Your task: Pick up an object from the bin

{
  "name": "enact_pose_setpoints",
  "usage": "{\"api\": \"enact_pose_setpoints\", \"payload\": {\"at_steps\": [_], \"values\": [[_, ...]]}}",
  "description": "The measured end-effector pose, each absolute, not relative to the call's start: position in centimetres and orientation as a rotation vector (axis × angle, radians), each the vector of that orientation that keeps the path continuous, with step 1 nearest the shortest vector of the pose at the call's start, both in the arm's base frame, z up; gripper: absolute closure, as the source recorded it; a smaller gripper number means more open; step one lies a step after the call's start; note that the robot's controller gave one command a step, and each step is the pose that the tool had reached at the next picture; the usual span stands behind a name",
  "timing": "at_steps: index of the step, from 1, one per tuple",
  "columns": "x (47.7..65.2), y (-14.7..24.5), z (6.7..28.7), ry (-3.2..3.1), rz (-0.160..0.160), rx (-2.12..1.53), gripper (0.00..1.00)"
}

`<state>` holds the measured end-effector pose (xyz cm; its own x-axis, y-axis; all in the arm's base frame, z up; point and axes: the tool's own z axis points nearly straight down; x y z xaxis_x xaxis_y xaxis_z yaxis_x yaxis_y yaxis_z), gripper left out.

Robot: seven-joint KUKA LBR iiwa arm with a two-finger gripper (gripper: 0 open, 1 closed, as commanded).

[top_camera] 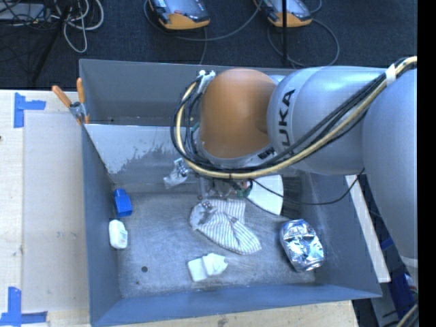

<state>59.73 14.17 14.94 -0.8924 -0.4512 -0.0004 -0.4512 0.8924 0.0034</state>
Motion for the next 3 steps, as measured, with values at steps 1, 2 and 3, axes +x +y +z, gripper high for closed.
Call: {"api": "enact_pose_setpoints", "payload": {"at_steps": [1, 2, 3], "values": [[60.6, 11.9, 11.1, -3.015, 0.004, 0.914, 0.00], [58.6, 9.4, 11.1, -2.999, -0.008, 0.873, 0.00], [62.6, 9.1, 8.0, -2.797, -0.003, 1.427, 1.00]]}}
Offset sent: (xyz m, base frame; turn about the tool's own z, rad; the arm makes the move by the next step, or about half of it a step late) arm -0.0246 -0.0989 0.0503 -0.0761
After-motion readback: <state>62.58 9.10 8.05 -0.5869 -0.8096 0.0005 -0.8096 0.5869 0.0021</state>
